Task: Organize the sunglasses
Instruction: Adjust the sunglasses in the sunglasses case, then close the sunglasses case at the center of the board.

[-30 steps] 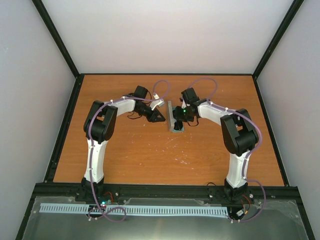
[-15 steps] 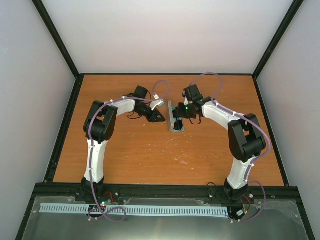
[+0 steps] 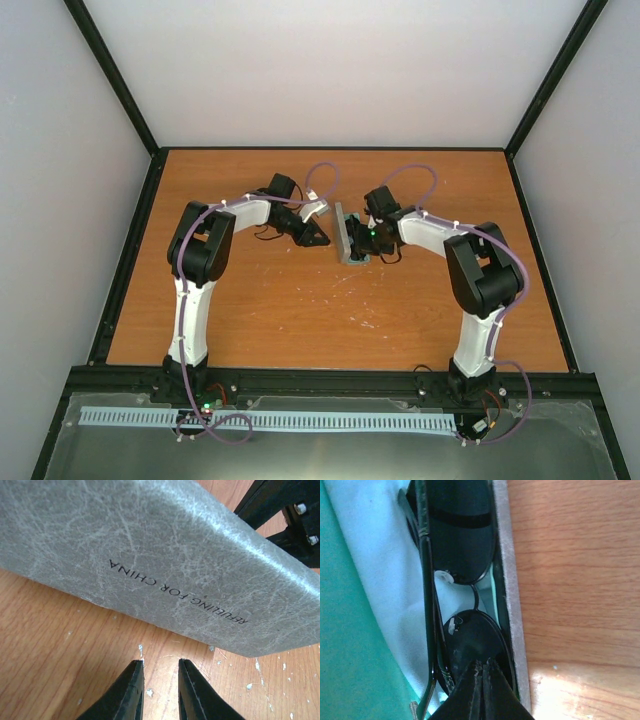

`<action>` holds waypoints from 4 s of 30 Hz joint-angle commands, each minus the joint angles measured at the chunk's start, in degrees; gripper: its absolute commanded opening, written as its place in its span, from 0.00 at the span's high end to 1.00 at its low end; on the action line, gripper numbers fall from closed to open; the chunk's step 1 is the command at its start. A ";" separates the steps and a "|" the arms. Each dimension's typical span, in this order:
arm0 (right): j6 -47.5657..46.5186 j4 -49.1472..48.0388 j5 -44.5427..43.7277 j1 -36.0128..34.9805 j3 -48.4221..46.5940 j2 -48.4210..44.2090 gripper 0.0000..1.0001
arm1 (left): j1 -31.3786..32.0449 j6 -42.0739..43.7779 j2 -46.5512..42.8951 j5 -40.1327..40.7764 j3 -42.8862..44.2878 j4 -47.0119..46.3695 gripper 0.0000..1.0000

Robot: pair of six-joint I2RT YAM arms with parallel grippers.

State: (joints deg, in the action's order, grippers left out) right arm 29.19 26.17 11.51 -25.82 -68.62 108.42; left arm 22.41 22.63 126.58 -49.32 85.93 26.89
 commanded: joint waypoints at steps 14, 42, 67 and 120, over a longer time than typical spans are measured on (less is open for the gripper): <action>0.92 -0.10 -0.02 -2.29 0.59 -1.66 0.95 | 0.61 -0.79 -0.36 -1.05 1.41 -0.35 0.78; -0.03 -5.82 -2.03 4.06 1.00 3.47 0.97 | 3.27 -2.16 3.79 -0.29 10.42 3.37 0.78; 2.38 -15.46 7.85 2.91 6.29 -0.65 0.97 | 7.46 -2.20 9.27 0.56 14.69 5.37 0.78; -6.29 -24.82 23.65 2.46 9.55 -1.02 0.97 | 12.91 0.45 11.49 -1.76 16.72 9.93 0.81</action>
State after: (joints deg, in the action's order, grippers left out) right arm 25.41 8.23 18.06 -19.46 -59.44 108.20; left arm 27.62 21.76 133.80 -47.05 102.83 34.04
